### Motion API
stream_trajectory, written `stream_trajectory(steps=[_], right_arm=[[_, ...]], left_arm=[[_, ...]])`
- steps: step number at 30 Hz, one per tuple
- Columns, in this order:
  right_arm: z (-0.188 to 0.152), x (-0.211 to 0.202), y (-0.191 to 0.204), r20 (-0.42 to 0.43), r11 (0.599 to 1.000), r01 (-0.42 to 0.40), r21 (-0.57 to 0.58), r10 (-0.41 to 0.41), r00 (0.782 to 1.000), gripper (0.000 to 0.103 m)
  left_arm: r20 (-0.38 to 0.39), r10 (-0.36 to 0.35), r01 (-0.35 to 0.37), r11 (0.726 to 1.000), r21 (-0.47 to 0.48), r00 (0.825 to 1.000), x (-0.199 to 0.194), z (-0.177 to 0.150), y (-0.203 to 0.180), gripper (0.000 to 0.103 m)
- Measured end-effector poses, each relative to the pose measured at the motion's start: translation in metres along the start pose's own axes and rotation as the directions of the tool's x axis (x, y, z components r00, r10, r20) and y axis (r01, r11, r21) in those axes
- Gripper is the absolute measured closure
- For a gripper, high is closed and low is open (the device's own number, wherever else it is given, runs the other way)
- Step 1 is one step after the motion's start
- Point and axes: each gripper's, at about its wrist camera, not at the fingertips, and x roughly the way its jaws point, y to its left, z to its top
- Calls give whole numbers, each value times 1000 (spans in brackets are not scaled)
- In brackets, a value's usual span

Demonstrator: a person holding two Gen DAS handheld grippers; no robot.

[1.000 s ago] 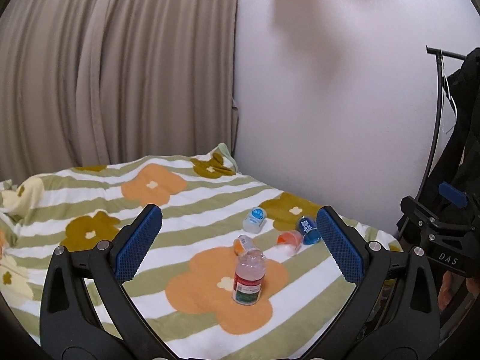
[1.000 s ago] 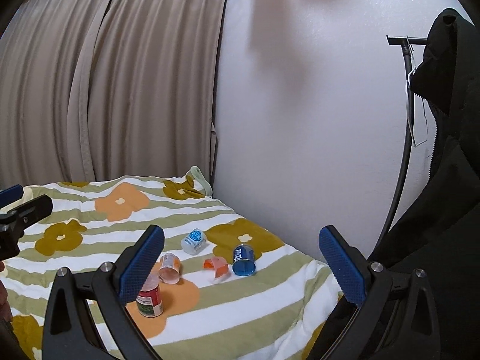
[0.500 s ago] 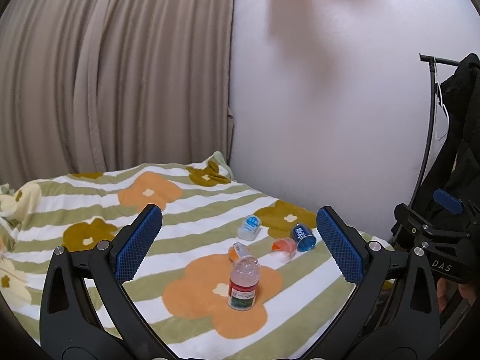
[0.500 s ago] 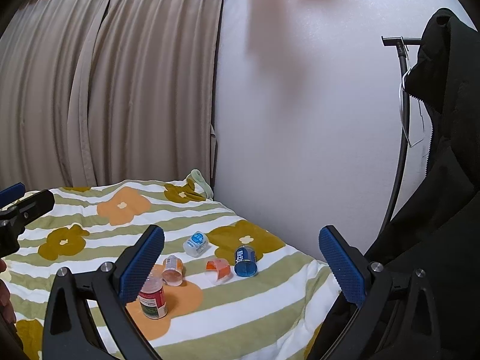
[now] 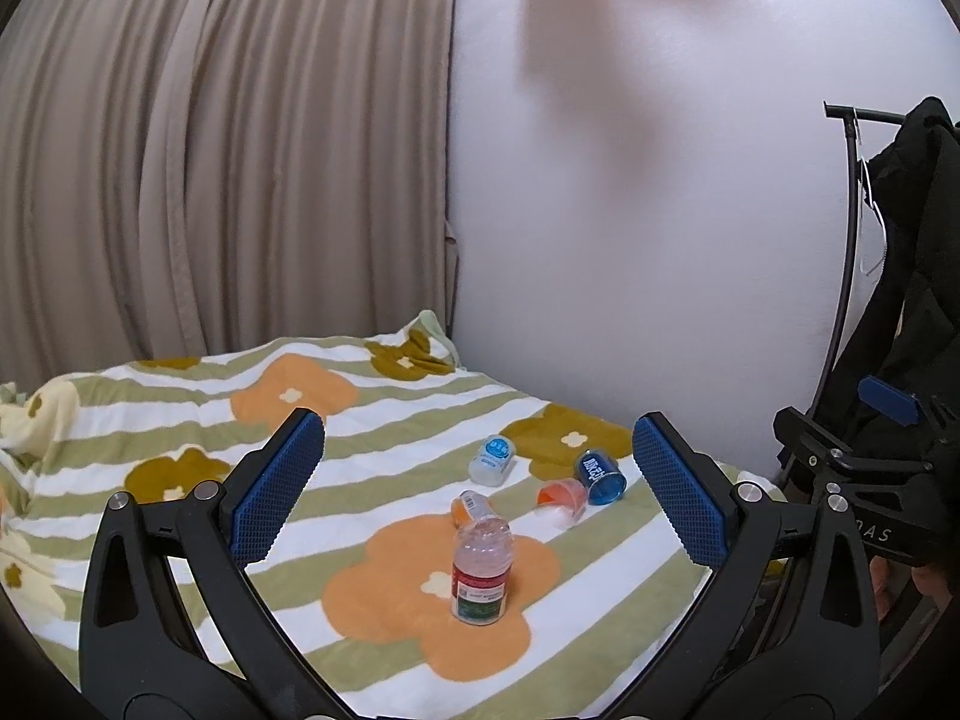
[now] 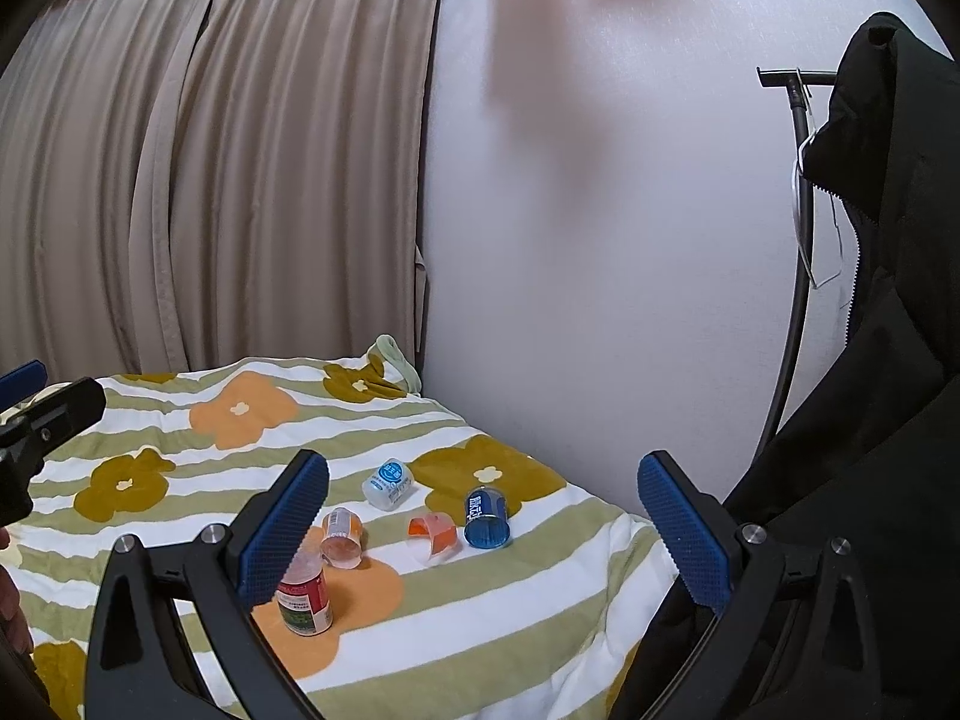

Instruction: Flip cup upside down

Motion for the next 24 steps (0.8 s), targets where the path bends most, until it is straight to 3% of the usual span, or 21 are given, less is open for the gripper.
stream_trajectory(steps=[24], right_arm=[[-1,-2,-2,-3,1000,6,8,-5,1000,0]], left_arm=[[-2,-11,11,1000,4,1000,-1,-1,-3,1]])
